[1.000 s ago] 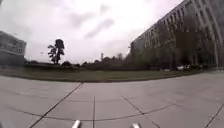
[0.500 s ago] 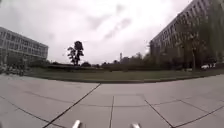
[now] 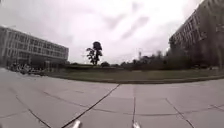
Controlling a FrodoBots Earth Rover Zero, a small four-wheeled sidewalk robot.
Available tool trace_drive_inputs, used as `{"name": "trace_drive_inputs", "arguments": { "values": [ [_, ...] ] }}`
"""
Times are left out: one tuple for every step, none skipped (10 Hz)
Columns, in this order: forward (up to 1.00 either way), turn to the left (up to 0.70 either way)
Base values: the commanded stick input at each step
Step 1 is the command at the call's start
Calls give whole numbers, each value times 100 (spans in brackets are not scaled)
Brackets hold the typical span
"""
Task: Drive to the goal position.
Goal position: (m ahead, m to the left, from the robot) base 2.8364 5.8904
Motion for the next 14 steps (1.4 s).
{"name": "trace_drive_inputs", "arguments": {
  "values": [
    [70,9],
    [70,4],
    [70,2],
    [70,2],
    [70,2],
    [70,2],
    [70,2],
    [70,2],
    [70,3],
    [70,25],
    [70,30],
    [70,34],
    [70,35],
    [70,35]
  ]
}}
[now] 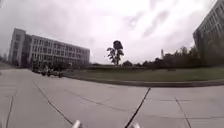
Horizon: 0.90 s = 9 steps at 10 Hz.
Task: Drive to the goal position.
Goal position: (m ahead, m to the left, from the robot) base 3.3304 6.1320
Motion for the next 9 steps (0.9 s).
{"name": "trace_drive_inputs", "arguments": {
  "values": [
    [70,35],
    [70,35],
    [70,35],
    [70,32],
    [70,24],
    [70,2],
    [70,0],
    [70,0],
    [70,0]
  ]
}}
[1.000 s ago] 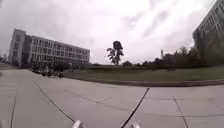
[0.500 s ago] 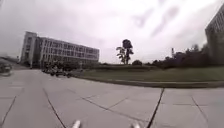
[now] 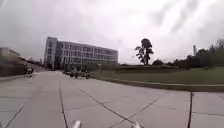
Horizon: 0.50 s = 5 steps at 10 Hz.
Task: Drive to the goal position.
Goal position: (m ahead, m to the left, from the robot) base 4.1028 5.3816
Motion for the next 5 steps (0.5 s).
{"name": "trace_drive_inputs", "arguments": {
  "values": [
    [70,0],
    [70,0],
    [70,0],
    [70,0],
    [70,1]
  ]
}}
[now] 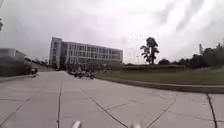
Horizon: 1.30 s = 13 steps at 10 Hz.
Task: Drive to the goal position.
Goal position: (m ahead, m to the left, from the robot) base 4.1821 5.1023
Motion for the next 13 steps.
{"name": "trace_drive_inputs", "arguments": {
  "values": [
    [70,2],
    [70,35],
    [70,35],
    [70,35],
    [70,35],
    [70,35],
    [70,35],
    [70,35],
    [70,32],
    [70,26],
    [70,12],
    [70,0],
    [70,0]
  ]
}}
